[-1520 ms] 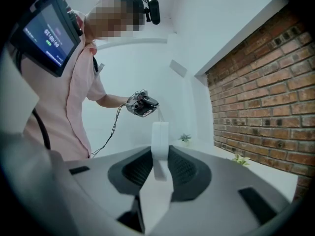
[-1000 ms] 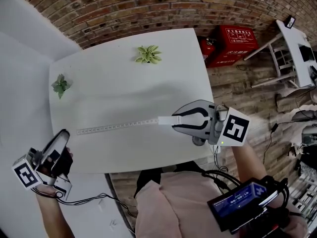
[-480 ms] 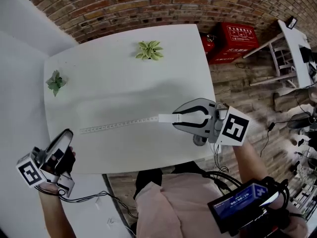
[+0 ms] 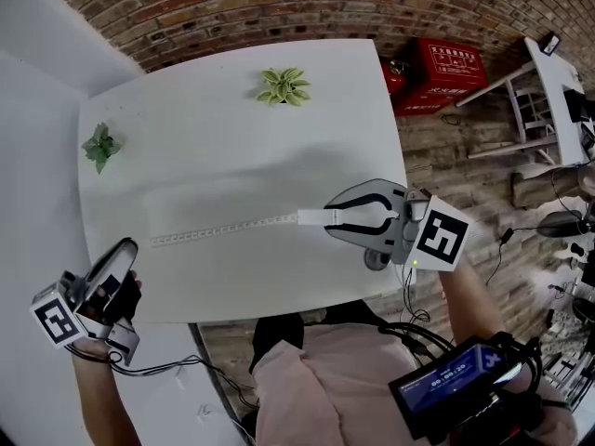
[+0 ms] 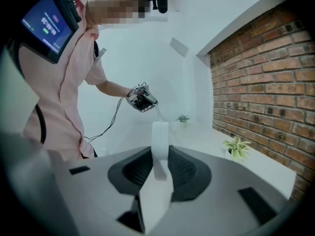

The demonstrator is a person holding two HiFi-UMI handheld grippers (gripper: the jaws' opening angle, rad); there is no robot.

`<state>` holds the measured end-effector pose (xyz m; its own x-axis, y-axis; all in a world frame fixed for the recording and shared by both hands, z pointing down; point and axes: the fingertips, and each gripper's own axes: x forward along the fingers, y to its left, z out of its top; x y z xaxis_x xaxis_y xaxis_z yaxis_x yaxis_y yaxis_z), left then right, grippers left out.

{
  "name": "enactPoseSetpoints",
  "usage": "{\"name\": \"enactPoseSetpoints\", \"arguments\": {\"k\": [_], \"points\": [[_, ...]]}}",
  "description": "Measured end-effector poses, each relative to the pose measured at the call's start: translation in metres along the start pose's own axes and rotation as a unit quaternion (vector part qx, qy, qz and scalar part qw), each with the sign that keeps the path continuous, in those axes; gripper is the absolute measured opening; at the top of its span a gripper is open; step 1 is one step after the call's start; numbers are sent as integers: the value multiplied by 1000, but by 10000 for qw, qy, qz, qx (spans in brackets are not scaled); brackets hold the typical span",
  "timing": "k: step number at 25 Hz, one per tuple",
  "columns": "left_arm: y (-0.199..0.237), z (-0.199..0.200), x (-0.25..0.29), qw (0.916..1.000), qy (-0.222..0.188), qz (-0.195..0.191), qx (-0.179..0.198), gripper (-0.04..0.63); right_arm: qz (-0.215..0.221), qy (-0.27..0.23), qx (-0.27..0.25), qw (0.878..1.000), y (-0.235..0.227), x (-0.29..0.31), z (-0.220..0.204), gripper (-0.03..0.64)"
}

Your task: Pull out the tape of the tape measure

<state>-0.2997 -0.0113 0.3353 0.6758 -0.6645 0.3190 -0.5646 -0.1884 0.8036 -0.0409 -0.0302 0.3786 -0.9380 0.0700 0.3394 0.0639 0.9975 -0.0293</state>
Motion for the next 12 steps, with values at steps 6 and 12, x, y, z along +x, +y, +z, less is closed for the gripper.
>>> {"name": "enactPoseSetpoints", "arguments": {"k": [6,12], "points": [[9,1,6,9999,-57,68,-54,38,7,83,99,9999,-2,5,-6,98],[23,-3,8,9998,21,64,-164,38,56,208,139,9997,-6,10,-12,98]]}}
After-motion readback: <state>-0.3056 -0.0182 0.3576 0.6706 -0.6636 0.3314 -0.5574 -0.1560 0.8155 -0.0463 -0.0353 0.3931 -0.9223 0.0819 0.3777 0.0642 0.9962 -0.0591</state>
